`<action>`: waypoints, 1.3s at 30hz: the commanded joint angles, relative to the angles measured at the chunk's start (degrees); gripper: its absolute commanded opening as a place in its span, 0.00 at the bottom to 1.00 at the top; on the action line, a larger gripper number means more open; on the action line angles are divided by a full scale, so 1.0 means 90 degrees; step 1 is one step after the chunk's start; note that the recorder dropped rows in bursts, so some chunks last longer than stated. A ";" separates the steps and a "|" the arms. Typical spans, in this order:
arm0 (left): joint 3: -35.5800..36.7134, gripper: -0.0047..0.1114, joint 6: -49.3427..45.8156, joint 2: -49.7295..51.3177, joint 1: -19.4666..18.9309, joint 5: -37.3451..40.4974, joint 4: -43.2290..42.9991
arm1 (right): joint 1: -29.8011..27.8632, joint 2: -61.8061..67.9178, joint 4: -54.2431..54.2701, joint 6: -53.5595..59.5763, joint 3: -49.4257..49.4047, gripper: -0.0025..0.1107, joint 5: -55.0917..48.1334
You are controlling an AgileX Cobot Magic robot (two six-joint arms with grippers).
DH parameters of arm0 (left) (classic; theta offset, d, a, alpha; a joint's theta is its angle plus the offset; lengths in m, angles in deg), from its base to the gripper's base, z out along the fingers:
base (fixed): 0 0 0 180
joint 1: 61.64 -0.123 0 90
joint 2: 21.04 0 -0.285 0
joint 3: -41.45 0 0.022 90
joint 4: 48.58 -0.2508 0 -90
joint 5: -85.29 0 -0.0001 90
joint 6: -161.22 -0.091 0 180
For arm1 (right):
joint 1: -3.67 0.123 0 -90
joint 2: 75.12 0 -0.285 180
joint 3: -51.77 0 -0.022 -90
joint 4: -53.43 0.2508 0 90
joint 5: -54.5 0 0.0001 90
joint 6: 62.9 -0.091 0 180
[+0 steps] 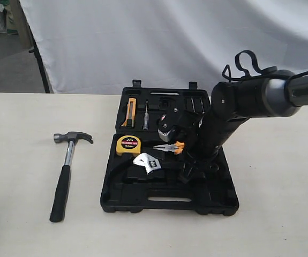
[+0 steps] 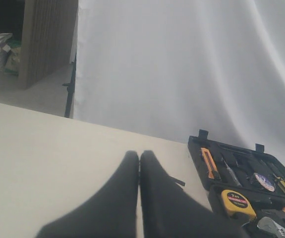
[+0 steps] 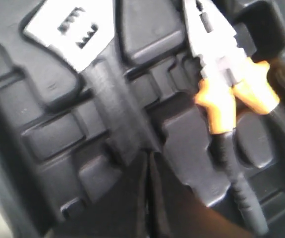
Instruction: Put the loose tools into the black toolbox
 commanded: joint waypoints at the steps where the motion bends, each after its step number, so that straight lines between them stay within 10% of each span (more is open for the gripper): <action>1: -0.0017 0.05 0.0030 -0.0020 -0.0161 -0.0046 -0.0028 | -0.0010 0.0069 -0.0126 0.0045 0.0005 0.02 0.0069; 39: -0.0017 0.05 0.0030 -0.0020 -0.0161 -0.0046 -0.0028 | 0.0002 0.0054 0.1626 0.0624 0.0082 0.02 0.0416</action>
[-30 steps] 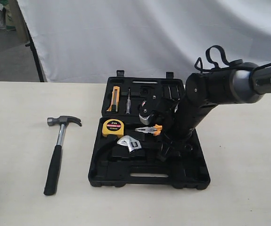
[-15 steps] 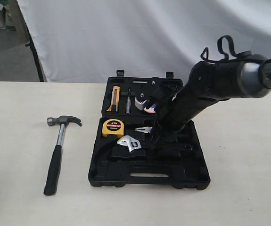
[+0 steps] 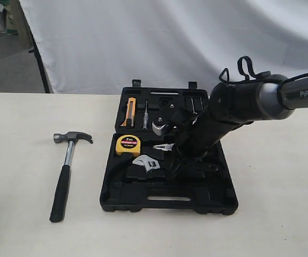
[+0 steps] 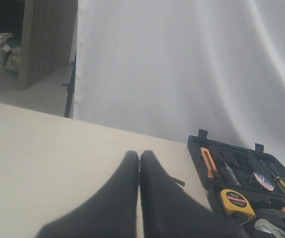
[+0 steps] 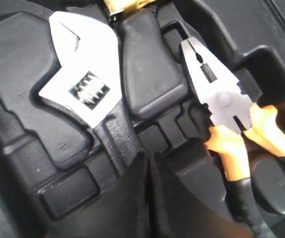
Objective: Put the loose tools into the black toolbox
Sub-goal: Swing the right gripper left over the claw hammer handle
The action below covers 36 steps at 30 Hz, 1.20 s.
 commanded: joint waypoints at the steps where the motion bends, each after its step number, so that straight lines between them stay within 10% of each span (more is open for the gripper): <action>1: -0.0017 0.05 0.0030 -0.0020 -0.0161 -0.0046 -0.0028 | -0.0007 -0.0245 0.0354 -0.0133 -0.0019 0.02 -0.0038; 18: -0.0017 0.05 0.0030 -0.0020 -0.0161 -0.0046 -0.0028 | 0.1039 -0.0406 0.2445 -0.0178 0.0064 0.04 0.0356; 28: -0.0017 0.05 0.0030 -0.0020 -0.0161 -0.0046 -0.0028 | 0.2182 0.0799 0.1923 -0.0546 0.1891 0.57 0.0355; 36: -0.0017 0.05 0.0030 -0.0020 -0.0161 -0.0046 -0.0028 | 0.2185 0.2280 0.1196 -0.1550 0.4043 0.62 -0.0459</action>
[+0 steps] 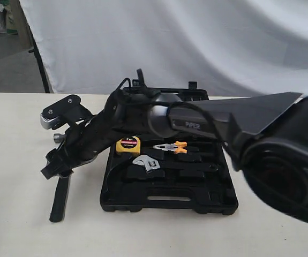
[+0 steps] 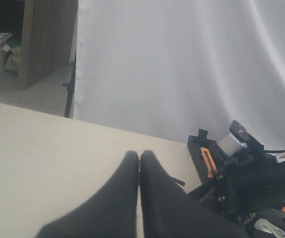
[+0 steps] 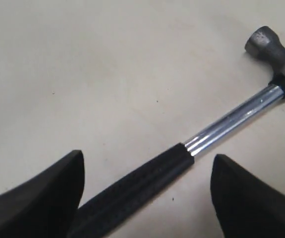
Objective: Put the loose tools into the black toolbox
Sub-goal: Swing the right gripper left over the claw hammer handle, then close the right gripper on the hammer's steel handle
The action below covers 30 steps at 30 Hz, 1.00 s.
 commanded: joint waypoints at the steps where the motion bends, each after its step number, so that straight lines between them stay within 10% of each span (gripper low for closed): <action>1: -0.0017 0.05 0.0030 -0.0020 -0.0161 -0.0046 -0.0028 | -0.0037 0.0775 -0.1083 -0.0984 0.1196 0.62 -0.0453; 12: -0.0017 0.05 0.0030 -0.0020 -0.0161 -0.0046 -0.0028 | -0.0021 0.1986 -0.2352 -0.2149 0.2910 0.62 -0.1036; 24: -0.0017 0.05 0.0030 -0.0020 -0.0161 -0.0046 -0.0028 | 0.0489 0.2051 -0.2330 -0.2332 0.3017 0.02 -0.2341; 30: -0.0017 0.05 0.0030 -0.0020 -0.0161 -0.0046 -0.0028 | 0.0951 0.2051 -0.2330 -0.2920 0.3017 0.02 -0.2687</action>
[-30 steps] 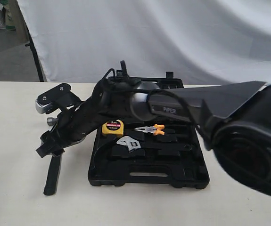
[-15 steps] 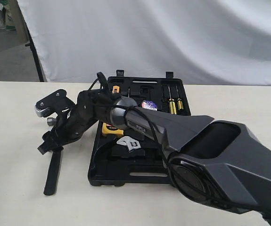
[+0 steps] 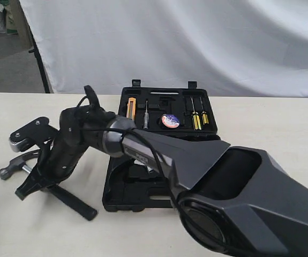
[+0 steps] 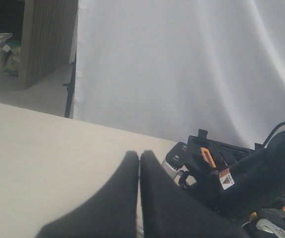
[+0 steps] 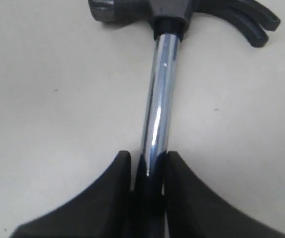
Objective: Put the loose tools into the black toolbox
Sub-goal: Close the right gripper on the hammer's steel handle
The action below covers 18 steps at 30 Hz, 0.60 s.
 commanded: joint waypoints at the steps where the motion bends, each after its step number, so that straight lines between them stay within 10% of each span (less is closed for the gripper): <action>1: -0.0017 0.05 0.0030 -0.0020 -0.0161 -0.0046 -0.0028 | 0.0315 0.0142 -0.0074 -0.0502 -0.0085 0.02 -0.0761; 18: -0.0017 0.05 0.0030 -0.0020 -0.0161 -0.0046 -0.0028 | 0.0534 -0.1033 -0.0268 0.0060 -0.1749 0.02 -0.2485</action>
